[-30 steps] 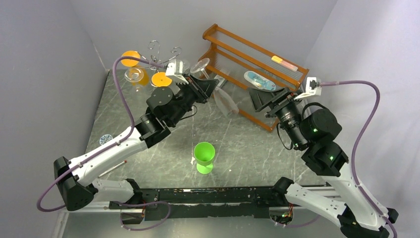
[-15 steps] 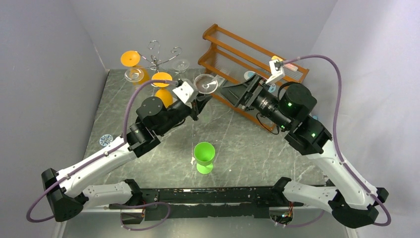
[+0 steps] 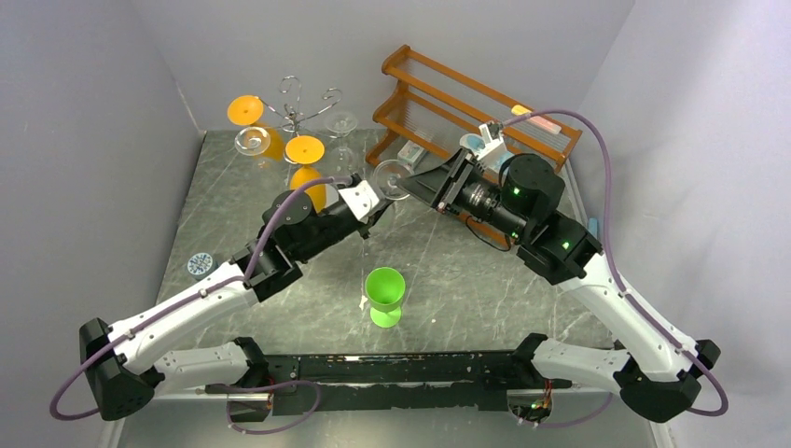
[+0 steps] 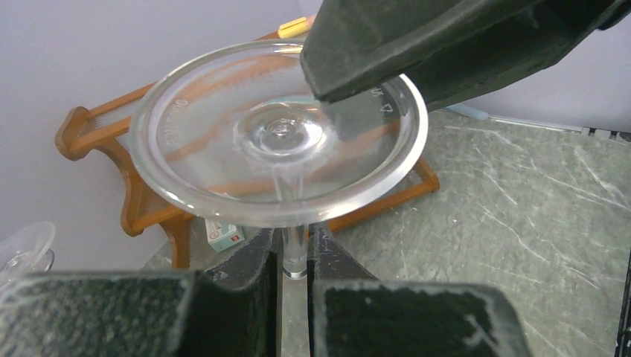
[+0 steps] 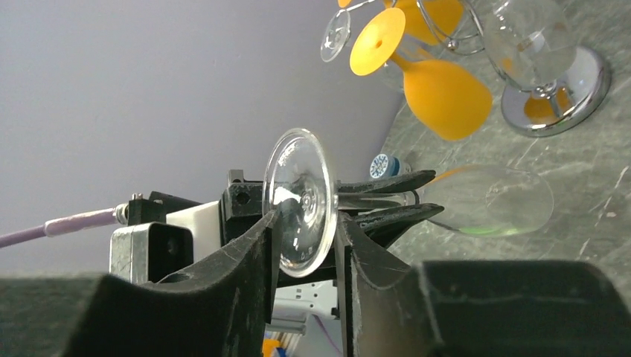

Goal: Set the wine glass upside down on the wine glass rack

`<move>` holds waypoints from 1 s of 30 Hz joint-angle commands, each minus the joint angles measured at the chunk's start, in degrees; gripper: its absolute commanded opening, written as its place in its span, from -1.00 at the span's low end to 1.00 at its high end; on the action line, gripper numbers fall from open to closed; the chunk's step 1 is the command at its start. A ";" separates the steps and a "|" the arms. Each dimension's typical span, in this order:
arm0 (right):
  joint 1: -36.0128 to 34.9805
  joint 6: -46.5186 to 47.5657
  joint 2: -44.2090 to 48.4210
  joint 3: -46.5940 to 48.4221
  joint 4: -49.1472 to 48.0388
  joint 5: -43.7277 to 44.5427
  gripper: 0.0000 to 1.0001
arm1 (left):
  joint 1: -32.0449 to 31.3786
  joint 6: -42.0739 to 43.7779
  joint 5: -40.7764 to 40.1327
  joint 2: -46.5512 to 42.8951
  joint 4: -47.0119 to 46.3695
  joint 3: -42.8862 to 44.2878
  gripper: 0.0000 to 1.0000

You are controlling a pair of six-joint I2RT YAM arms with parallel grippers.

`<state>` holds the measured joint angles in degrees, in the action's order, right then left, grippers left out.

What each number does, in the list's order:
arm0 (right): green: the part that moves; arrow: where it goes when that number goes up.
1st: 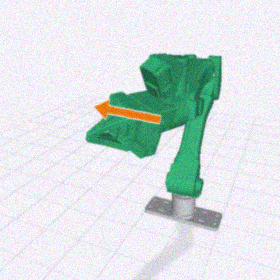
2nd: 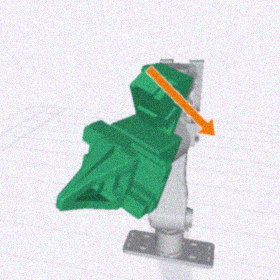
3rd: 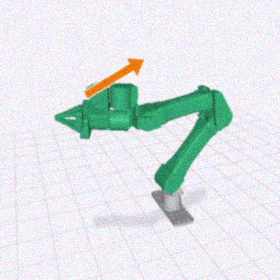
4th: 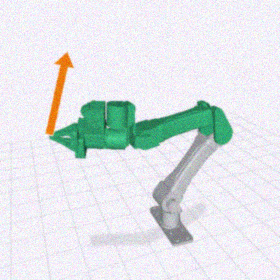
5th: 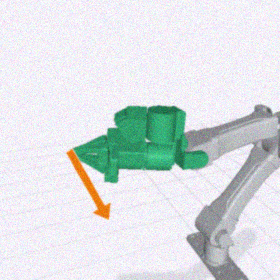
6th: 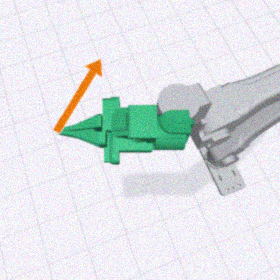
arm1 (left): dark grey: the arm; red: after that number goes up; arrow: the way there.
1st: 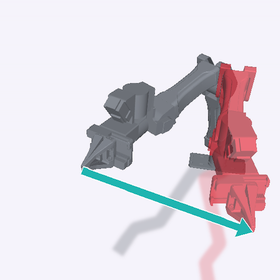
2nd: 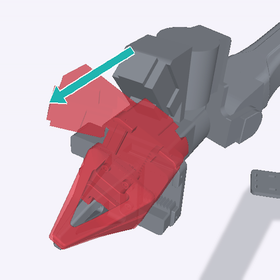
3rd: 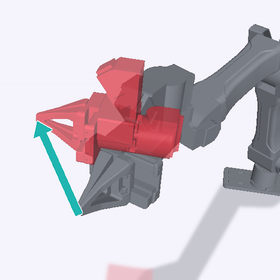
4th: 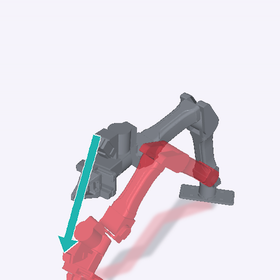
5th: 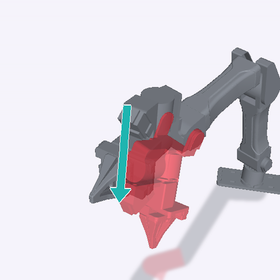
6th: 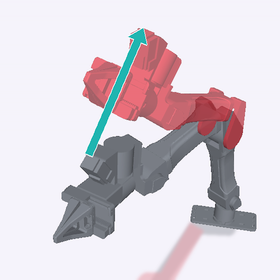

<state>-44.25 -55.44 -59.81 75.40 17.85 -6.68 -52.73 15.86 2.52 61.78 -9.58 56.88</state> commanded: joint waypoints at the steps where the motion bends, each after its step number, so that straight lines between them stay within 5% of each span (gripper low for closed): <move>1: 0.20 -2.67 -0.01 -1.70 -3.05 -1.03 -0.40 | -0.41 1.20 4.03 -1.65 -2.19 -1.05 -0.90; 5: 0.17 -3.94 0.64 -3.58 -5.98 -0.88 -0.80 | -0.36 -1.44 5.30 -2.77 -2.55 -1.88 -0.80; 7: 0.20 -4.66 1.42 -4.60 -7.57 -0.07 -1.00 | -0.36 -4.10 4.79 -3.18 -2.03 -1.95 -0.54; 10: 0.21 -5.17 2.58 -5.33 -8.47 2.20 -1.00 | -0.42 -10.48 4.14 -4.98 -1.56 -3.28 0.06; 13: 0.19 -5.01 3.47 -5.47 -8.12 5.26 -1.00 | -0.36 -19.96 2.90 -7.90 -1.47 -5.65 0.35; 23: 0.22 -4.58 4.19 -6.32 -6.94 7.40 -1.00 | -0.42 -56.60 0.86 -12.09 11.52 -0.13 0.57; 30: 0.22 -4.19 6.37 -7.63 -5.28 7.01 -1.00 | -0.36 -69.54 2.54 -8.08 10.50 3.09 0.56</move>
<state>-44.31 -60.20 -55.61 68.12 13.37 -0.38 -52.77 -42.76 4.16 51.62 0.14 58.00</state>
